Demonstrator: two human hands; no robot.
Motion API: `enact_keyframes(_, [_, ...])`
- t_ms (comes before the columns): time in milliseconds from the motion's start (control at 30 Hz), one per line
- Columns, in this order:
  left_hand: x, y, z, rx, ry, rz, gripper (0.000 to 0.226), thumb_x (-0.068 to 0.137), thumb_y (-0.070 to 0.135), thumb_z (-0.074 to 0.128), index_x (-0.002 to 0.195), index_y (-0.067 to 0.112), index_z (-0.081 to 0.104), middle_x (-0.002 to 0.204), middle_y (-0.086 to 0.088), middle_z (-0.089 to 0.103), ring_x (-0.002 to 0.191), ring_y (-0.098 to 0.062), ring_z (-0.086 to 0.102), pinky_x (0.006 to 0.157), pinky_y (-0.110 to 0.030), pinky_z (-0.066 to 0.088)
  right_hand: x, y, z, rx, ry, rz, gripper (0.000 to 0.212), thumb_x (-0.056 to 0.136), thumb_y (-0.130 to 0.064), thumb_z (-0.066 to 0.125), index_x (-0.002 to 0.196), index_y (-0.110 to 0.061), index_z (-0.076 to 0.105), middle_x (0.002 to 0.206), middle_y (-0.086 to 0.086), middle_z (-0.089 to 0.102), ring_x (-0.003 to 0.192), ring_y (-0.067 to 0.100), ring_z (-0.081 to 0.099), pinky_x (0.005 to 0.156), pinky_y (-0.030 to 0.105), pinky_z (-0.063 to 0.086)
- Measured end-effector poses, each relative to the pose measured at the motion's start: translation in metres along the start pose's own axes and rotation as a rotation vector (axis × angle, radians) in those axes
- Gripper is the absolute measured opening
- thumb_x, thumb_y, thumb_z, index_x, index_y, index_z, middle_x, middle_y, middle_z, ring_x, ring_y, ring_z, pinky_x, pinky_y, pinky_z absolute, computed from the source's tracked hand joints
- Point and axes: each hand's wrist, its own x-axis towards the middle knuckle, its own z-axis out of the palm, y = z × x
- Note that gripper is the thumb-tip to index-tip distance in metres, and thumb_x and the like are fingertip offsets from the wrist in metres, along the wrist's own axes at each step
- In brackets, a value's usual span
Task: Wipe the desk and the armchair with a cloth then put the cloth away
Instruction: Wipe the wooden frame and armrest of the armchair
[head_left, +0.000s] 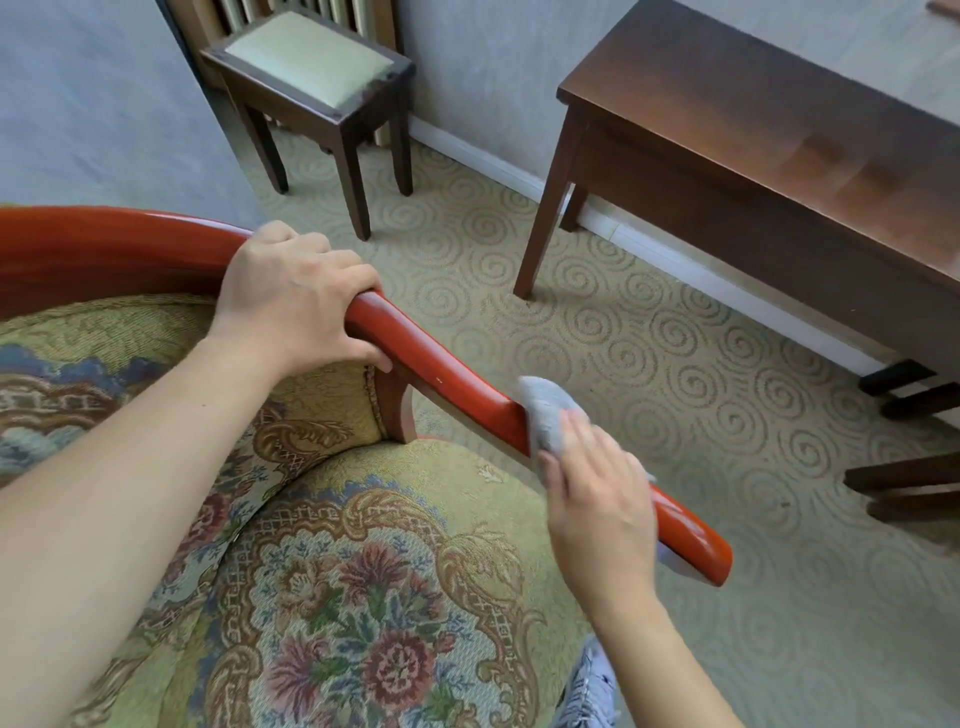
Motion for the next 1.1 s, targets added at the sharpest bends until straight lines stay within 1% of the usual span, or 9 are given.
enact_keyframes(200, [0.000, -0.003, 0.004, -0.007, 0.000, 0.021, 0.075, 0.059, 0.090, 0.058, 0.102, 0.030, 0.069, 0.099, 0.006, 0.071, 0.094, -0.023, 0.063, 0.088, -0.041, 0.038, -0.002, -0.031, 0.016, -0.010, 0.104, 0.211, 0.040, 0.094, -0.021, 0.054, 0.130, -0.008, 0.064, 0.135, 0.007, 0.062, 0.127, 0.034, 0.056, 0.105, 0.051, 0.040])
enact_keyframes(467, [0.000, -0.004, 0.009, -0.001, 0.066, 0.049, 0.067, 0.059, 0.080, 0.070, 0.088, 0.020, 0.067, 0.087, -0.001, 0.070, 0.082, -0.029, 0.063, 0.080, -0.041, 0.039, 0.093, -0.138, 0.047, 0.385, -0.097, 0.076, 0.046, 0.102, -0.025, 0.048, 0.145, -0.009, 0.047, 0.150, 0.005, 0.047, 0.140, 0.024, 0.042, 0.113, 0.042, 0.033])
enact_keyframes(600, [0.001, -0.003, 0.008, -0.005, 0.050, 0.048, 0.071, 0.058, 0.084, 0.066, 0.092, 0.022, 0.069, 0.089, 0.002, 0.071, 0.084, -0.026, 0.063, 0.082, -0.041, 0.041, 0.082, -0.094, 0.034, 0.277, -0.168, -0.106, 0.045, 0.101, -0.023, 0.052, 0.143, -0.007, 0.049, 0.150, 0.006, 0.048, 0.137, 0.021, 0.047, 0.110, 0.037, 0.040])
enact_keyframes(733, [0.001, -0.004, 0.008, -0.009, 0.014, 0.034, 0.074, 0.059, 0.091, 0.057, 0.102, 0.031, 0.069, 0.097, 0.007, 0.071, 0.091, -0.022, 0.063, 0.086, -0.040, 0.040, 0.007, -0.010, 0.001, 0.007, -0.096, -0.143, 0.049, 0.089, -0.004, 0.065, 0.137, -0.004, 0.056, 0.144, 0.010, 0.053, 0.133, 0.029, 0.052, 0.103, 0.046, 0.046])
enact_keyframes(800, [0.002, -0.005, 0.009, -0.008, 0.008, 0.027, 0.075, 0.059, 0.092, 0.056, 0.101, 0.031, 0.069, 0.097, 0.007, 0.071, 0.091, -0.022, 0.063, 0.086, -0.040, 0.039, -0.030, 0.036, -0.021, 0.008, -0.101, -0.031, 0.046, 0.095, -0.013, 0.055, 0.140, -0.009, 0.054, 0.146, 0.006, 0.052, 0.137, 0.025, 0.047, 0.106, 0.045, 0.043])
enact_keyframes(900, [0.003, -0.004, 0.010, -0.004, -0.001, 0.017, 0.075, 0.059, 0.092, 0.057, 0.101, 0.032, 0.069, 0.098, 0.007, 0.071, 0.092, -0.022, 0.063, 0.087, -0.040, 0.039, -0.066, 0.067, -0.043, 0.164, -0.023, 0.526, 0.045, 0.093, -0.043, 0.039, 0.134, -0.037, 0.057, 0.136, -0.001, 0.062, 0.121, 0.028, 0.058, 0.088, 0.035, 0.045])
enact_keyframes(967, [0.003, -0.005, 0.010, 0.001, 0.001, 0.017, 0.074, 0.059, 0.092, 0.057, 0.101, 0.032, 0.069, 0.098, 0.007, 0.071, 0.092, -0.022, 0.063, 0.087, -0.040, 0.039, -0.068, 0.060, -0.040, 0.168, 0.086, 0.753, 0.048, 0.089, -0.048, 0.036, 0.131, -0.044, 0.058, 0.130, 0.005, 0.066, 0.112, 0.036, 0.064, 0.086, 0.041, 0.047])
enact_keyframes(1033, [0.002, -0.005, 0.011, 0.006, 0.007, 0.024, 0.074, 0.060, 0.092, 0.056, 0.102, 0.032, 0.068, 0.098, 0.007, 0.071, 0.092, -0.022, 0.063, 0.086, -0.041, 0.039, -0.058, 0.041, -0.032, 0.171, 0.152, 0.752, 0.051, 0.093, -0.039, 0.038, 0.138, -0.024, 0.057, 0.139, 0.008, 0.059, 0.126, 0.037, 0.055, 0.102, 0.049, 0.044])
enact_keyframes(1100, [0.002, -0.005, 0.011, 0.010, 0.009, 0.028, 0.074, 0.060, 0.092, 0.055, 0.101, 0.031, 0.068, 0.098, 0.007, 0.071, 0.092, -0.022, 0.063, 0.085, -0.041, 0.039, -0.041, 0.017, -0.018, 0.144, 0.157, 0.572, 0.048, 0.095, -0.025, 0.043, 0.137, -0.007, 0.056, 0.140, 0.015, 0.057, 0.132, 0.039, 0.049, 0.111, 0.052, 0.035])
